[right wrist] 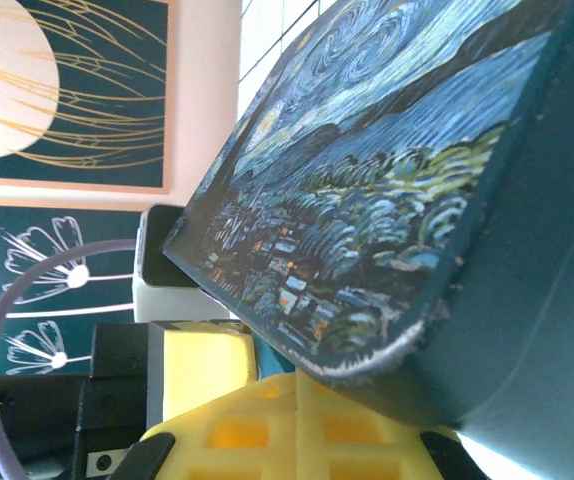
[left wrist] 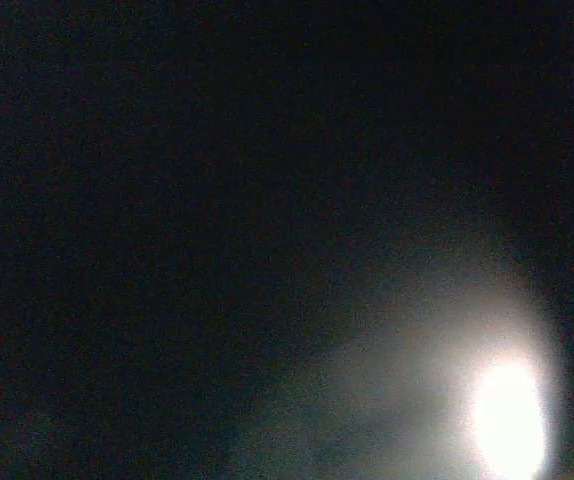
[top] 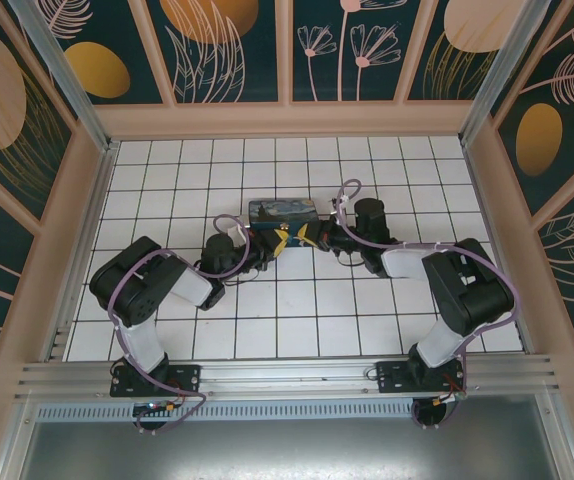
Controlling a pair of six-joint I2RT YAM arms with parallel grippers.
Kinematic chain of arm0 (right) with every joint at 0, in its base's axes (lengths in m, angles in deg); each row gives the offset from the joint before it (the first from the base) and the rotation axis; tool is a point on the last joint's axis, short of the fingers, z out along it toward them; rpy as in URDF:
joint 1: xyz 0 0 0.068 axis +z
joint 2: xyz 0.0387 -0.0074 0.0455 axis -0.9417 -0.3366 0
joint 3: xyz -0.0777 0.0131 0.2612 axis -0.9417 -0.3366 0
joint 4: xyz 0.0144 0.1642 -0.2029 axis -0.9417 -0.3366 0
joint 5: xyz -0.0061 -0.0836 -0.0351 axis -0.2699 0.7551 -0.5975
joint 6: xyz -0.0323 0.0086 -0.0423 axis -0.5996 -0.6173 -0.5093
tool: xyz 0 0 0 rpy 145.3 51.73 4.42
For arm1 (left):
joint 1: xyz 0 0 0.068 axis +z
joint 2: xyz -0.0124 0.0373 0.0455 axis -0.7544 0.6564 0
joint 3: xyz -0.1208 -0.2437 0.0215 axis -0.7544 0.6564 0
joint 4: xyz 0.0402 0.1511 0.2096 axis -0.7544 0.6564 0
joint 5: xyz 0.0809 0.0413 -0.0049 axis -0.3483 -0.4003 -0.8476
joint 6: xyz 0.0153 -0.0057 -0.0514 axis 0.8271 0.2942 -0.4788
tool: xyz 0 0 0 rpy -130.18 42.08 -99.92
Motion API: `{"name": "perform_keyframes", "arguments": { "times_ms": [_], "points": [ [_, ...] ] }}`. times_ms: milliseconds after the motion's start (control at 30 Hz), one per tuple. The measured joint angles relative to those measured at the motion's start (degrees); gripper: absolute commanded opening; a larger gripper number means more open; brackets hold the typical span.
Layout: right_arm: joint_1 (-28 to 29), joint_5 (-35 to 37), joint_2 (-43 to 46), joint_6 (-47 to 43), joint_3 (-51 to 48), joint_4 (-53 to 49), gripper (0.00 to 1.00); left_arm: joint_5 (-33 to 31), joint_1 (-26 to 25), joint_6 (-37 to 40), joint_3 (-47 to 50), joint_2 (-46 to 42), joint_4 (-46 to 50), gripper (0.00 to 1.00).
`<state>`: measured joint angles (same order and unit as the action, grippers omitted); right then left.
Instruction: Unlock the padlock with the key
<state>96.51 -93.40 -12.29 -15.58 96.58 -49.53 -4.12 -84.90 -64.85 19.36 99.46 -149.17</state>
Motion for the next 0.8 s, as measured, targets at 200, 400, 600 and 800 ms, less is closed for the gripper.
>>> {"name": "perform_keyframes", "arguments": {
  "times_ms": [200,400,600,800],
  "points": [
    [0.57,2.54,0.0,-0.02,-2.16,5.2,0.0,0.46,0.26,-2.73,0.02,0.74,-2.01,0.0],
    [1.16,4.92,-0.46,6.47,-7.39,18.23,0.0,1.99,0.26,-8.7,0.35,2.38,-7.08,0.0],
    [2.08,7.08,-1.64,10.54,-7.61,22.03,0.0,1.09,0.37,-11.17,0.55,2.38,-7.85,0.0],
    [3.28,9.9,-1.62,11.85,-6.23,20.52,0.0,0.17,0.7,-11.69,0.9,2.21,-8.33,0.0]
  ]
}}
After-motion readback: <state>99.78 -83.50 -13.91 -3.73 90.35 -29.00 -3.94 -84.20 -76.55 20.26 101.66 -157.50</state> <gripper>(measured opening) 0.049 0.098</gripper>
